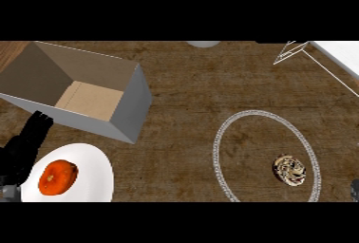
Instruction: Pick the croissant from the placemat and place it in the tiered shelf
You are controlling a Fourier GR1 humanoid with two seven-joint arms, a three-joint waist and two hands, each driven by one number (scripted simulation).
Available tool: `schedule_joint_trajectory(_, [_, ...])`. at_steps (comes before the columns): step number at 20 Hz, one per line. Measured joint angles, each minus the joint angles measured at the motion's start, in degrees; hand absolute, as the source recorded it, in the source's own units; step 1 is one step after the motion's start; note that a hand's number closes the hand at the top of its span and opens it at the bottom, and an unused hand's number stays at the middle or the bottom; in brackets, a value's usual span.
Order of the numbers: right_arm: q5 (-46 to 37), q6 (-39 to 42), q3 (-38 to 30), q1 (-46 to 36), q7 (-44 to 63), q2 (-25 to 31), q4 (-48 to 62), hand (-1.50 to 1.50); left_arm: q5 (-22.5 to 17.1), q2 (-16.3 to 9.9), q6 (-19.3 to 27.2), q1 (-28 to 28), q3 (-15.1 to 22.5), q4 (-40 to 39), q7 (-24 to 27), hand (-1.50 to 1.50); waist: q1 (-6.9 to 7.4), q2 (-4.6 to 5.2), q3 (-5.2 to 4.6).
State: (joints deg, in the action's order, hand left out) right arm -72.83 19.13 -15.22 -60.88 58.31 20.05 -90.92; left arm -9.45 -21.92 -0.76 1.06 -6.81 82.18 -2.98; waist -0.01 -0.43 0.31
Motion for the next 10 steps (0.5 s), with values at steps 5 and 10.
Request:
schedule_joint_trajectory(5, [-1.5, 3.34, -2.03, -3.84, -1.84, 4.15, 5.55, 1.5, -0.52, 0.09, -0.69, -0.2, -0.22, 0.48, -1.27, 0.0, 0.23, 0.12, -0.12])
schedule_joint_trajectory(10, [-3.01, 3.48, -3.59, -6.82, -2.91, 6.97, 12.59, 1.5, 0.13, 0.48, -0.78, -0.38, -0.2, 0.58, -1.22, 0.0, 0.57, 0.25, -0.08])
